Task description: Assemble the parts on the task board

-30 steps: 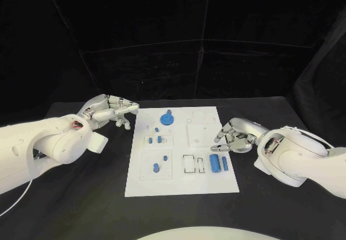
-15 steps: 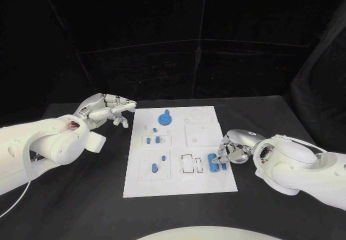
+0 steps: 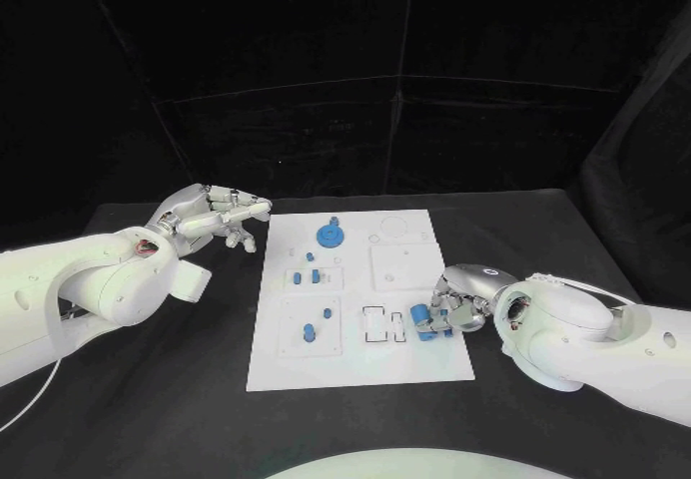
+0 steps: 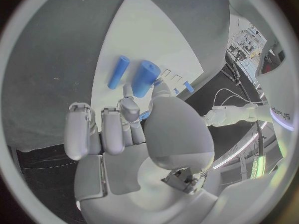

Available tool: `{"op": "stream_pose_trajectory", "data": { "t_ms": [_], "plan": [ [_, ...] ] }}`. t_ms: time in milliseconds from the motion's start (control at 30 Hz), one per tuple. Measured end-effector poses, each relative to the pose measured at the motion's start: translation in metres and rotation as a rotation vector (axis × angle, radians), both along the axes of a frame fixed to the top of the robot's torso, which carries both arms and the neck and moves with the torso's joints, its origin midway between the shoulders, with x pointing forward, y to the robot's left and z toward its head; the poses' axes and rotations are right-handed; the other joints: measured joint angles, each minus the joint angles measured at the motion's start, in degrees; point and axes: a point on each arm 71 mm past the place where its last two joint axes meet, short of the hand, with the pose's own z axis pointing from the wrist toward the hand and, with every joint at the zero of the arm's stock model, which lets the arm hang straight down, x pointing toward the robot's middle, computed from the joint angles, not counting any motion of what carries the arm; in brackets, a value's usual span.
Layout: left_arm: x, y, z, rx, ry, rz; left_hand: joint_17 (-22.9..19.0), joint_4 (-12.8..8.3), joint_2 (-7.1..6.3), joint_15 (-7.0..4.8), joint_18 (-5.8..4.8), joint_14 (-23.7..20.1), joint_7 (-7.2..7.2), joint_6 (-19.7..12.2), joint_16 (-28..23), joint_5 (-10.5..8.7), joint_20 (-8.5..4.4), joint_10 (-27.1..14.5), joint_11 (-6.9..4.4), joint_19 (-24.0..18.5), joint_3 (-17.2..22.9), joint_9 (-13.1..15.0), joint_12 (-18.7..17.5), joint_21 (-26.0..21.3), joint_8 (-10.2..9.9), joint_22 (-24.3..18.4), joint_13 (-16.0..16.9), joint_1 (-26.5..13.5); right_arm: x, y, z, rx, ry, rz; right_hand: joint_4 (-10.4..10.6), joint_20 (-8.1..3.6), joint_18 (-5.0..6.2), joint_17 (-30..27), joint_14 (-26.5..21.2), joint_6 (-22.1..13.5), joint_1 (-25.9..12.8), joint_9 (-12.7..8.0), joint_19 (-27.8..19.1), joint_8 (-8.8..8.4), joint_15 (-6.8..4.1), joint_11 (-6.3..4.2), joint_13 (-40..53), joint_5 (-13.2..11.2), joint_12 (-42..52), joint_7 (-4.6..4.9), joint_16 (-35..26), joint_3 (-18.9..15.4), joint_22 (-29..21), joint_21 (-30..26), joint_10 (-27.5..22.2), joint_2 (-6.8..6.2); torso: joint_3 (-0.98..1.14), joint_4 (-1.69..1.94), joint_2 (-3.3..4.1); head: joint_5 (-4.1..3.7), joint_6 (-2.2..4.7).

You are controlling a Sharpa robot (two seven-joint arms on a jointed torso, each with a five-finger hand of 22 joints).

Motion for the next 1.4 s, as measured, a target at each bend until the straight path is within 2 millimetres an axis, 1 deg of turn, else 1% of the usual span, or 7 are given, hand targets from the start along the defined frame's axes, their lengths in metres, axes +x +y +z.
{"op": "stream_pose_trajectory", "data": {
  "t_ms": [400, 500, 567, 733, 900, 1133, 1400],
  "plan": [
    [0.0, 0.0, 0.0, -0.002, 0.006, -0.007, 0.0, 0.0, 0.0, 0.0, 0.01, 0.0, 0.0, 0.0, 0.0, 0.0, 0.0, 0.0, 0.0, 0.0, 0.0, 0.0, 0.0, 0.0, 0.0, 0.0, 0.0, 0.0, 0.004, 0.013, -0.009, -0.02, 0.001, 0.027, 0.0, -0.2, 0.01, 0.3, 0.0, 0.1, -0.3, 0.8, 0.2, 0.99, 0.0, 0.0, 0.4, 0.2, 0.2, 0.04, 0.0, 0.0, 0.0, 0.0, 0.0, 0.42, -0.02, 0.0, 0.0, 0.31, -0.25],
    [-0.001, 0.0, 0.0, -0.003, 0.009, -0.009, 0.0, 0.0, 0.0, -0.01, 0.0, -0.4, 0.0, 0.0, 0.0, 0.0, 0.0, 0.0, 0.0, 0.0, 0.0, 0.0, 0.0, 0.0, 0.0, -0.1, 0.0, 0.0, 0.004, 0.016, -0.009, -0.02, -0.004, 0.03, 0.0, -0.2, 0.01, 0.4, 0.0, 0.1, 0.1, 1.3, 0.2, 1.47, 0.0, 0.0, 0.5, 0.8, 0.2, -0.16, 0.0, 0.0, 0.0, 0.2, 0.0, 1.28, -0.02, 0.01, -0.01, 0.33, -0.34],
    [-0.001, 0.0, -0.001, -0.003, 0.011, -0.01, 0.0, 0.0, 0.0, -0.01, 0.0, -0.4, 0.0, 0.0, 0.0, 0.0, 0.0, 0.0, 0.0, 0.0, 0.0, 0.0, 0.0, 0.0, 0.0, -0.1, 0.0, 0.0, 0.005, 0.017, -0.01, -0.02, -0.007, 0.03, -0.2, -0.2, 0.01, 0.6, 0.0, 0.2, 0.5, 1.4, 0.2, 1.66, 0.01, 0.0, 0.7, 1.7, 0.4, -0.3, 0.3, 0.2, 0.0, 0.2, 0.0, 1.95, -0.03, 0.02, -0.01, 0.36, -0.38],
    [-0.001, 0.0, -0.001, -0.003, 0.015, -0.013, 0.0, -0.1, 0.0, -0.01, 0.0, -0.4, 0.0, 0.0, 0.0, 0.0, -0.15, 0.0, 0.0, -0.2, 0.1, 0.0, 0.0, 0.0, 0.0, -0.1, 0.0, 0.0, 0.003, 0.017, -0.011, -0.008, -0.018, 0.022, -0.6, -0.67, 0.02, 1.9, 0.1, 1.4, 1.9, 2.1, 1.3, 2.5, -0.54, -0.71, 3.1, 5.5, 2.4, -1.5, 1.0, 1.1, 0.0, 1.4, 1.2, 3.88, -0.05, 0.02, -0.02, 0.53, -0.43],
    [-0.002, 0.001, -0.001, -0.003, 0.019, -0.015, -0.1, -0.2, 0.0, -0.01, -0.01, -0.4, 0.0, 0.0, 0.0, 0.0, -0.21, 0.0, 0.0, -0.2, 0.2, 0.0, 0.0, 0.0, 0.0, -0.1, 0.0, 0.0, -0.004, 0.012, -0.01, 0.028, -0.037, -0.001, -1.0, -0.91, 0.02, 2.6, 0.0, 2.1, 3.1, 2.4, 1.5, 2.67, -1.04, -0.84, 4.6, 8.7, 3.3, -1.63, 1.6, 1.6, 0.0, 1.5, 1.7, 5.07, -0.04, -0.04, -0.06, 0.64, -0.47],
    [-0.002, 0.001, -0.001, -0.003, 0.022, -0.017, -0.1, -0.2, 0.0, 0.0, -0.01, -0.4, 0.0, 0.0, 0.0, 0.0, -0.21, 0.0, 0.0, -0.2, 0.2, 0.0, 0.0, 0.0, 0.0, 0.0, -0.1, 0.0, -0.012, 0.016, 0.001, 0.147, -0.057, -0.04, -0.9, -1.12, 0.02, 2.6, 0.0, 2.2, 3.1, 2.4, 1.7, 3.18, -1.04, -1.14, 5.0, 9.0, 3.6, -1.78, 1.8, 1.5, 0.0, 2.0, 2.0, 5.08, -0.05, -0.04, -0.15, 0.65, -0.23],
    [-0.002, 0.0, -0.002, -0.003, 0.027, -0.022, -0.1, -0.2, 0.0, 0.0, 0.0, -0.4, 0.0, 0.0, 0.0, 0.0, -0.21, 0.0, 0.0, -0.2, 0.2, 0.0, 0.0, 0.0, 0.0, 0.0, -0.1, 0.0, -0.016, 0.034, 0.003, 0.243, -0.023, -0.043, -0.1, -1.12, 0.02, 2.6, 0.0, 2.2, 2.9, 2.4, 1.7, 3.17, -1.04, -1.16, 5.1, 9.0, 3.5, -1.82, 1.8, 0.7, 0.0, 2.0, 2.4, 5.71, -0.1, 0.05, -0.15, 1.08, -0.18]
  ]
}}
